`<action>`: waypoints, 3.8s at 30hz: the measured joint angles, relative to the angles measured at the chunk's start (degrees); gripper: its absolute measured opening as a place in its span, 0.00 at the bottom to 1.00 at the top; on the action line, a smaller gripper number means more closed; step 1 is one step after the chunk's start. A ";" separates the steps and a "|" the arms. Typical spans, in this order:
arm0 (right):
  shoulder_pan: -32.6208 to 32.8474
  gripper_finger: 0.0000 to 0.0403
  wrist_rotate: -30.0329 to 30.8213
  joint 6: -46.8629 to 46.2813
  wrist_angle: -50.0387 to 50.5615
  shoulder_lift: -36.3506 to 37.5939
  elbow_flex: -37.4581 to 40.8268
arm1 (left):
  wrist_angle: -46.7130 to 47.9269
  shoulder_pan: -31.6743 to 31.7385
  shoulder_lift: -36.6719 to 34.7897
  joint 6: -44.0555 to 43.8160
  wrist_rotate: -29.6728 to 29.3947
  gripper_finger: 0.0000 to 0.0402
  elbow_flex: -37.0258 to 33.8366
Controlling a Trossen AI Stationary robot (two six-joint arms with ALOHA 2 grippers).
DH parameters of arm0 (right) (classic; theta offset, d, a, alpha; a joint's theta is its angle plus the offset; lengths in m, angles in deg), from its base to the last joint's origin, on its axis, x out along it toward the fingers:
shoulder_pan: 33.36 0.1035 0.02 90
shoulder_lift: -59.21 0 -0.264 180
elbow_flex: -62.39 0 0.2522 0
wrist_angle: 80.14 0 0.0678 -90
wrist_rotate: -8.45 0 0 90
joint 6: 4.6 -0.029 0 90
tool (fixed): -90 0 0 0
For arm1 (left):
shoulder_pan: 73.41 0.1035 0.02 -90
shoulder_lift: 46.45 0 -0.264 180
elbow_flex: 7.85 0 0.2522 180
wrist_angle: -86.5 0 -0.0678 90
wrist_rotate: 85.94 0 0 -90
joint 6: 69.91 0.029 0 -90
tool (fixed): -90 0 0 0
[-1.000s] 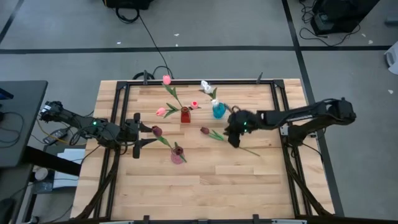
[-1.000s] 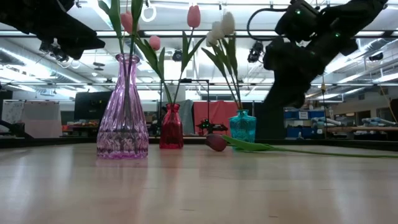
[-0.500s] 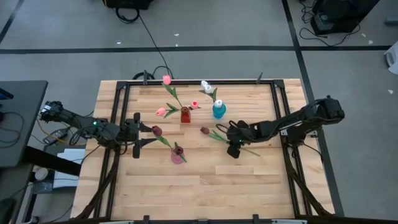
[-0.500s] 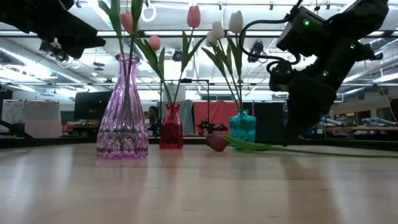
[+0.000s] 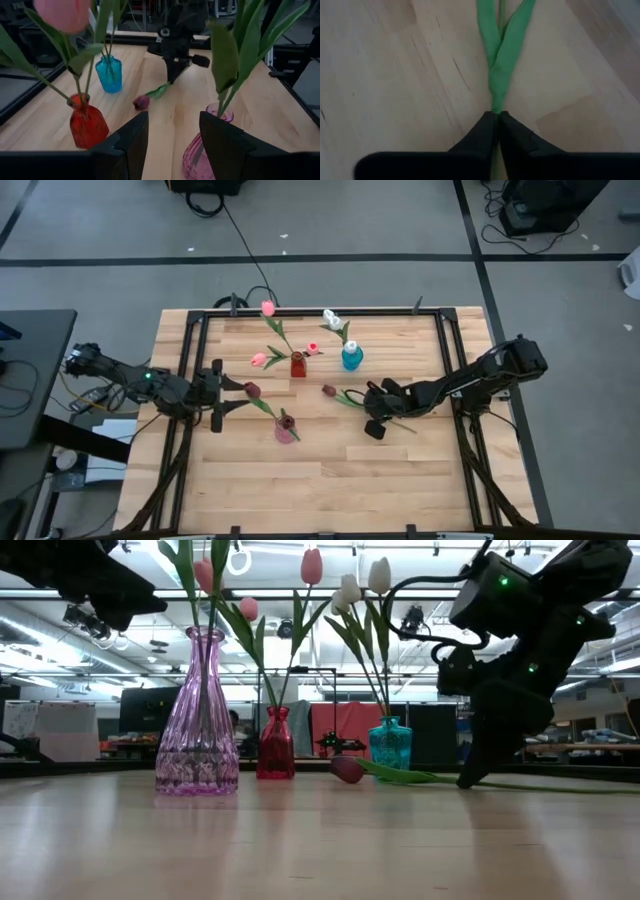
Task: Sort flowers into vase by color
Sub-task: Put the red flower into the purple vase
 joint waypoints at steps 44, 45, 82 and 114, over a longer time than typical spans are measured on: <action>-0.67 0.02 -10.52 26.66 -41.14 7.14 -17.50 | 4.07 -0.04 5.88 12.63 1.92 0.45 21.50; -0.65 0.02 -11.08 26.72 -41.15 5.92 -19.12 | 3.01 -0.07 6.35 13.40 2.54 0.45 21.55; -2.57 0.02 -5.14 42.86 -38.53 -10.01 -45.90 | -11.66 2.85 27.77 18.45 -0.40 0.45 35.15; -0.85 0.32 -7.33 42.18 -27.80 -4.87 -45.79 | -8.28 5.97 26.38 17.28 7.05 0.05 35.13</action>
